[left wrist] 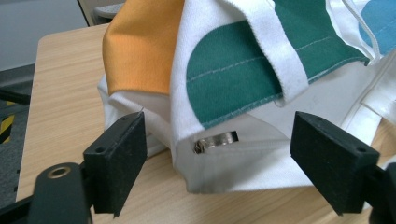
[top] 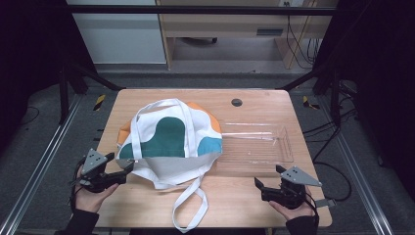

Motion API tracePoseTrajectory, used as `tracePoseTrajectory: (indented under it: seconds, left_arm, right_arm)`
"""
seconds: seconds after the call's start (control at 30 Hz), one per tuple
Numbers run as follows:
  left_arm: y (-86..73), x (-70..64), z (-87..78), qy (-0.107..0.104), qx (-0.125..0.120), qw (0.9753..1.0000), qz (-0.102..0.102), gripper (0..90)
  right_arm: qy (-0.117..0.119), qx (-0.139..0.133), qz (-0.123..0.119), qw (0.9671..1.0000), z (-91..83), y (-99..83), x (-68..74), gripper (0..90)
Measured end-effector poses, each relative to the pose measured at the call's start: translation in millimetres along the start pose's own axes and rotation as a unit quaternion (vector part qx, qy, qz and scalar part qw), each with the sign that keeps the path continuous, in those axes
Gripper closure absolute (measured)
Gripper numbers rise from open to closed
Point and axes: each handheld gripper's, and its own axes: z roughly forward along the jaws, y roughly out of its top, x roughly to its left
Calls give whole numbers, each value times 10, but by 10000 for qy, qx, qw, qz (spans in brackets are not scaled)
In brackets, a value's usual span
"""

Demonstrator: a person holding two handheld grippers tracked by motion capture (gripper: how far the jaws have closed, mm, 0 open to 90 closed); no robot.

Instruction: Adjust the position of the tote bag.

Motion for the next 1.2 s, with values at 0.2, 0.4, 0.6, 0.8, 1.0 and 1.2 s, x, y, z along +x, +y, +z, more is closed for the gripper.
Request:
tracePoseTrajectory:
  seconds: [0.2,0.4,0.6,0.8,1.0,1.2]
  left_arm:
    - [38,23,117,-28,123,9999,107,234]
    - [8,45,138,-98,125,9998,87,286]
    - [-34,49,156,-167,154,9997,108,344]
    - [-58,55,158,-174,129,9997,126,359]
    - [-90,75,166,-130,200,9997,96,423]
    - [-79,92,167,-88,180,9998,49,503]
  right_arm:
    - [40,6,-61,10000,25,23,38,122]
    - [94,17,-107,9999,46,40,71,136]
    - [188,-23,-166,9997,87,78,124,170]
    - [312,-31,-243,9992,163,136,227,208]
    - [404,-45,-316,9987,206,169,305,227]
    - [504,-118,-292,9982,231,216,364,273]
